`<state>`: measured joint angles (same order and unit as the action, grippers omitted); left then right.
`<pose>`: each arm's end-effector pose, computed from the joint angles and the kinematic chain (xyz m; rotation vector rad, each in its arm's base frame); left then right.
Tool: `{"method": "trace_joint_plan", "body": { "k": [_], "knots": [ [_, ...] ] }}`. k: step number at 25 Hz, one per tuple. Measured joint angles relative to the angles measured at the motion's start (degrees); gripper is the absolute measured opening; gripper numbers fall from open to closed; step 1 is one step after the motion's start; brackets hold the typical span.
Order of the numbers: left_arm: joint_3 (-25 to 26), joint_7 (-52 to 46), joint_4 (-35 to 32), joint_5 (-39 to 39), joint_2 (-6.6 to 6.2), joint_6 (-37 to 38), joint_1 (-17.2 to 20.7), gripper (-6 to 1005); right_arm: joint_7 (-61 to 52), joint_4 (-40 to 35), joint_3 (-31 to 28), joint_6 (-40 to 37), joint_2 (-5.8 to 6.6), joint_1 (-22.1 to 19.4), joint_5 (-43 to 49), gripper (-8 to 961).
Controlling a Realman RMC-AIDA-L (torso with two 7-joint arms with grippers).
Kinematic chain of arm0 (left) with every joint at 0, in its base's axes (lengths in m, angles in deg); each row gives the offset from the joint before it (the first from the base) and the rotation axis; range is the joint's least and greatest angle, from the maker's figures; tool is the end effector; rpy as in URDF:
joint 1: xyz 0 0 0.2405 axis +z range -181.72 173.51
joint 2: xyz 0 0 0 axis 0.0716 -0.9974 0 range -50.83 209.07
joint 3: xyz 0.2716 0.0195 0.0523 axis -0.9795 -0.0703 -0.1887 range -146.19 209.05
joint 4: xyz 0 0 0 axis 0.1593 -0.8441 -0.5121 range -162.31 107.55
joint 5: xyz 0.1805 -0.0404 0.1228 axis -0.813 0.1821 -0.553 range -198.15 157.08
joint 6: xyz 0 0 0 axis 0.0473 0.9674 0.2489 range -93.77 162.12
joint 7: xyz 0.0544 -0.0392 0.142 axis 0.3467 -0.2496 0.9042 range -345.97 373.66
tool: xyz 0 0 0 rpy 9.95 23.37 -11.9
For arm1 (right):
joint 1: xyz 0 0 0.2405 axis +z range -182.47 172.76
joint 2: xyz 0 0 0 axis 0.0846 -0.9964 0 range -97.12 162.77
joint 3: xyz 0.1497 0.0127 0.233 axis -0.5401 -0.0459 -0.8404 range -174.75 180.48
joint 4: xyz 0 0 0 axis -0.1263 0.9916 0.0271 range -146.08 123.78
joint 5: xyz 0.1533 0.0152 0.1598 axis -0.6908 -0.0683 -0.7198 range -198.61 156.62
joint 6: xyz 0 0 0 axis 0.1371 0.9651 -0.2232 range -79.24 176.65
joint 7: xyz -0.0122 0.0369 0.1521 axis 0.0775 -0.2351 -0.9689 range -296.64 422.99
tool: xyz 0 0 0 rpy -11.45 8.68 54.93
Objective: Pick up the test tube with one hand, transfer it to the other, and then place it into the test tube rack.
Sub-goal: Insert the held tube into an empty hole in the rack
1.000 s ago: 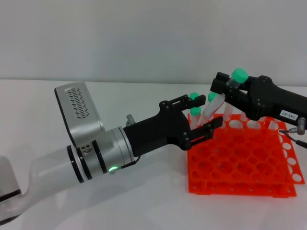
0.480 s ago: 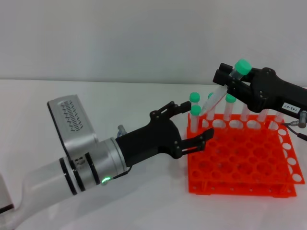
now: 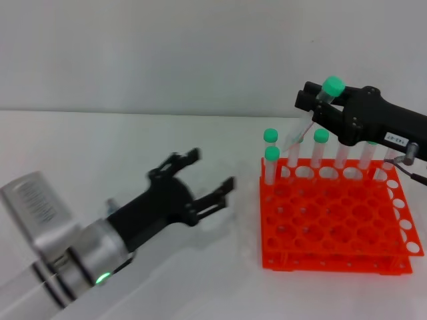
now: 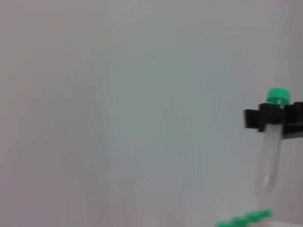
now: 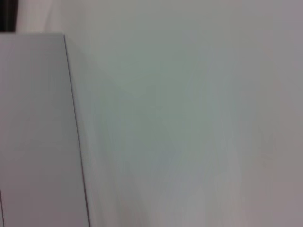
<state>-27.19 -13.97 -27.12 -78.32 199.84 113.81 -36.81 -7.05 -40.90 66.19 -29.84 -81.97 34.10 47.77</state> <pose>-0.2779 0.3417 -0.0888 -2.1856 -0.3919 -0.9791 0.1768 0.4257 -0.0017 -2.4721 0.3366 1.1851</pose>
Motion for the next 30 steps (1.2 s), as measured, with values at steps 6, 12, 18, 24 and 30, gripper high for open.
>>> {"method": "trace_joint_plan", "body": {
  "k": [6,12,18,24,30],
  "knots": [
    [0.0,8.0,-0.4,10.7,-0.48,2.1,7.5,885,0.0,-0.3,3.4,6.0,-0.1,2.3,1.5,227],
    [0.0,9.1,-0.5,19.0,-0.63,2.4,11.7,885,0.0,-0.6,7.0,12.8,-0.36,2.9,1.7,231],
    [0.0,8.9,0.0,21.9,-0.67,3.6,13.7,885,-0.4,-0.7,8.0,14.4,-0.32,2.9,3.4,234],
    [0.0,8.9,0.0,22.1,-0.7,3.4,13.3,885,-0.4,-0.3,8.5,16.5,-0.36,2.7,3.6,238],
    [-0.1,9.0,0.0,22.1,-0.69,3.3,12.9,885,-0.1,0.1,11.3,21.7,-0.78,2.9,3.6,241]
  ]
}}
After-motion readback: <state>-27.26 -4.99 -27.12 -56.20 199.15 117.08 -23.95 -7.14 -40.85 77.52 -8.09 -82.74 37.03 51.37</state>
